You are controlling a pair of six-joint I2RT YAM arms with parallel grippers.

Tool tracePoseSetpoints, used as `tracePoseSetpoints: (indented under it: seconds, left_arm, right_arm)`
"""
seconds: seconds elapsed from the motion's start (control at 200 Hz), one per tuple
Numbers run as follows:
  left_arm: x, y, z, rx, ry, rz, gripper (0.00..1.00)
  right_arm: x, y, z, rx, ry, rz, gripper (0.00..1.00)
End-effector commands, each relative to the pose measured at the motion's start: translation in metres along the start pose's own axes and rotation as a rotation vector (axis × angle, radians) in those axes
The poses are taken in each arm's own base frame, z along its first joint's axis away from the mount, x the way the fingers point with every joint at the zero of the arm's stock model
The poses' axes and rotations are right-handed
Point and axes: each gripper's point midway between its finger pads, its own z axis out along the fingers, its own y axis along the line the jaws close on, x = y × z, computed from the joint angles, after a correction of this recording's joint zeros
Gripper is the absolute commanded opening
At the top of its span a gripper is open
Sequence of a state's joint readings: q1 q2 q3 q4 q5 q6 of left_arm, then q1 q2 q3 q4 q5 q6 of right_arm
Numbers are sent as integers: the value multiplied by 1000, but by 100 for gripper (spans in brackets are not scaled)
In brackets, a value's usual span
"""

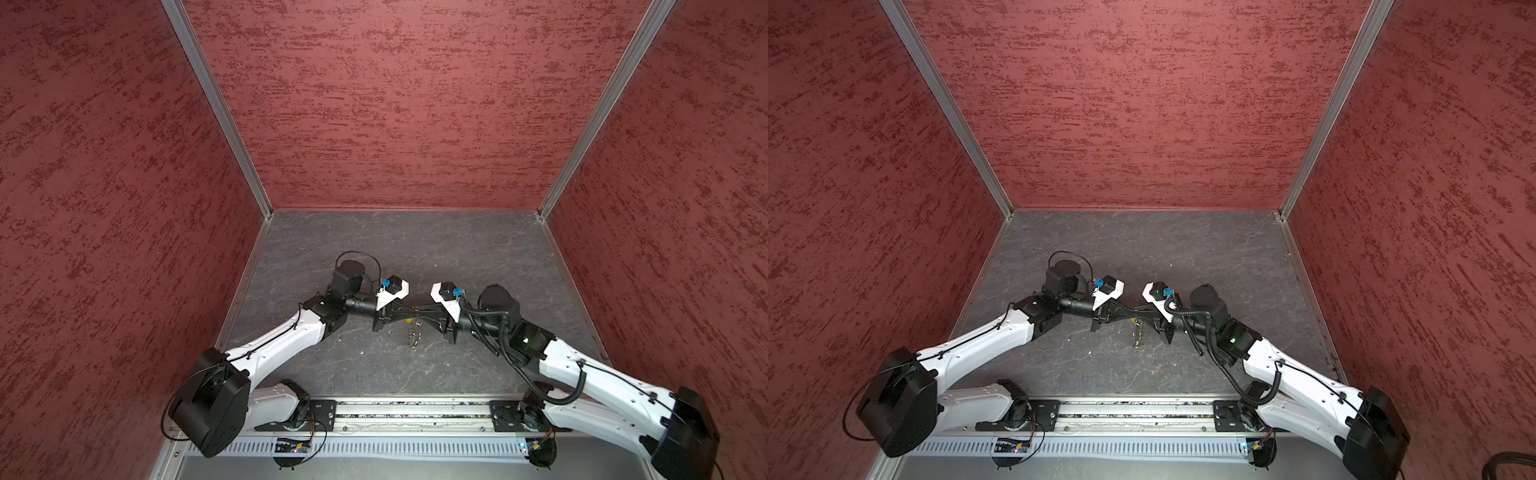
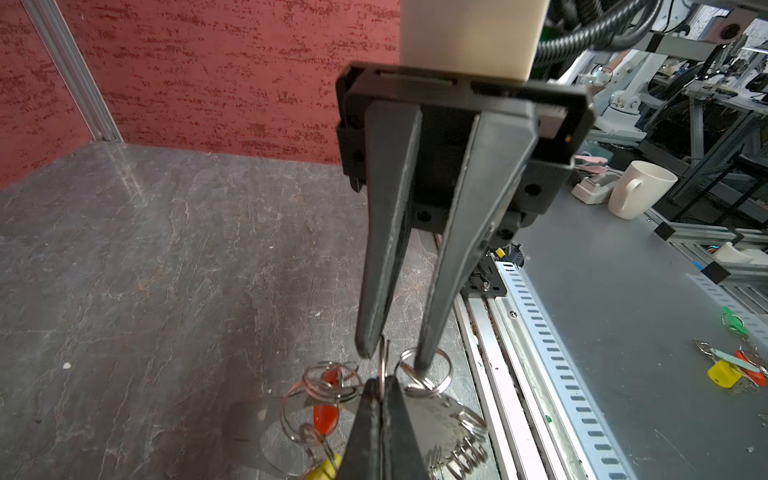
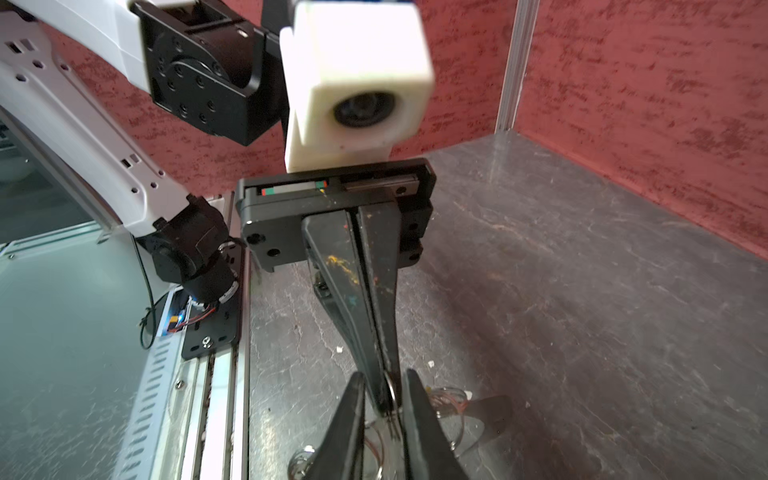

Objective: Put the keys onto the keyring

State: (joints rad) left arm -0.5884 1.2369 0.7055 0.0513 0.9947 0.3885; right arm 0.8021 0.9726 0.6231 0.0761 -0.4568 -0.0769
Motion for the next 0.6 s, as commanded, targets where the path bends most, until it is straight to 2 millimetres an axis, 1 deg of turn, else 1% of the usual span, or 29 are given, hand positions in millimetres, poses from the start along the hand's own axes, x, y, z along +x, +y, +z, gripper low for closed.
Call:
tracePoseSetpoints:
  seconds: [0.0,0.07,0.22,0.391,0.491,0.596]
  left_arm:
    - [-6,2,0,-21,8,51,0]
    - [-5,1,0,-18,11,55,0]
    - [-5,-1,0,-14,8,62,0]
    - [-4,-3,0,-4,11,60,0]
    - [-4,-3,0,-3,11,58,0]
    - [-4,-3,0,-2,12,58,0]
  right_arm:
    - [19,9,1,-57,118,16,18]
    - [23,10,1,-64,145,20,16]
    - [25,12,-3,-72,180,25,14]
    - [34,11,-2,-73,228,34,11]
    - [35,12,-1,-83,233,37,7]
    - [31,10,-2,-73,211,23,2]
